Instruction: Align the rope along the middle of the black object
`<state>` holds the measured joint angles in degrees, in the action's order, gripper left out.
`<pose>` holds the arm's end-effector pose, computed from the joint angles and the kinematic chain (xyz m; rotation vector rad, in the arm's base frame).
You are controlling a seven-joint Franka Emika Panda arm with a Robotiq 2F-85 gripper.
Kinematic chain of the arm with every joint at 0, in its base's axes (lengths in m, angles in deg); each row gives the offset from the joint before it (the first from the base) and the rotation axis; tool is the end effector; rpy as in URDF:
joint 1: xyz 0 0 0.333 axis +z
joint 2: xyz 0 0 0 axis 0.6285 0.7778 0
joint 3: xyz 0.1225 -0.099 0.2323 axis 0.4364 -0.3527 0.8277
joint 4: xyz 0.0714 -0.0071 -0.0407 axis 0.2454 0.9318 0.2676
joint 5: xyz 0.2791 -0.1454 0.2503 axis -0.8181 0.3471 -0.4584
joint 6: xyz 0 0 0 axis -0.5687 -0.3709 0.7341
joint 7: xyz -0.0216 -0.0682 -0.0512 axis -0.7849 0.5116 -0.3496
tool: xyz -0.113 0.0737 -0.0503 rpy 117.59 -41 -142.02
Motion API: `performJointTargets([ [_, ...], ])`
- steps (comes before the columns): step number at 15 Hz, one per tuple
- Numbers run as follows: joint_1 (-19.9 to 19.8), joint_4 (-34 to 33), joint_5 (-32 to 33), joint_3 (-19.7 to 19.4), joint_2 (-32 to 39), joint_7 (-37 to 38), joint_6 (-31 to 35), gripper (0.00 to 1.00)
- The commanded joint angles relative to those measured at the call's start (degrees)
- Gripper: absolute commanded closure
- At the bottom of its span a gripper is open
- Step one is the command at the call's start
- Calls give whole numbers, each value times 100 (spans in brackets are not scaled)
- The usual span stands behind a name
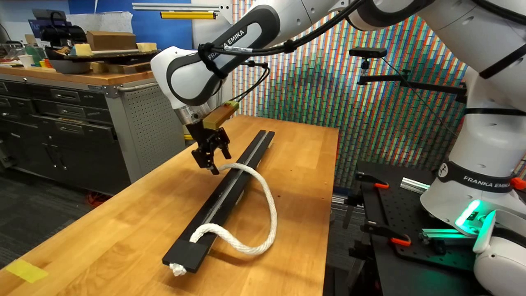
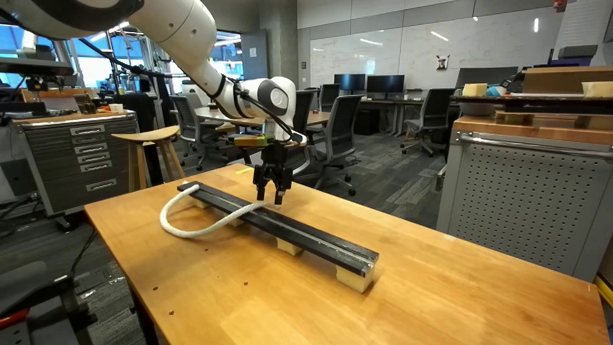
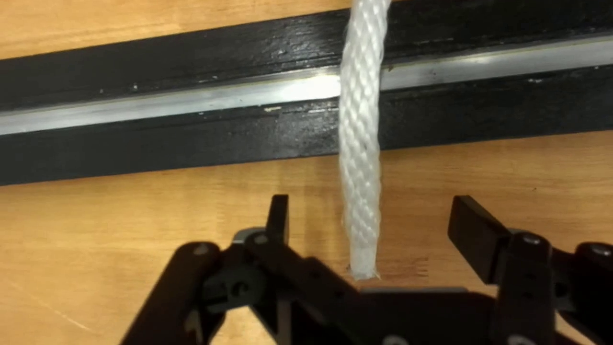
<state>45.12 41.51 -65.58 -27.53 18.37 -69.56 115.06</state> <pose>0.6704 0.0663 0.1161 2.9251 -0.0818 -0.5109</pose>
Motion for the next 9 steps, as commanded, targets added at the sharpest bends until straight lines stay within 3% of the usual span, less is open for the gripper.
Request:
performJointTargets([
  [1,-15,-535,-167,-57,298,-206,-400,47],
  [7,-4,-767,-145,-76,472,-260,-745,92],
  [9,19,-736,-126,-98,457,-188,-751,100],
])
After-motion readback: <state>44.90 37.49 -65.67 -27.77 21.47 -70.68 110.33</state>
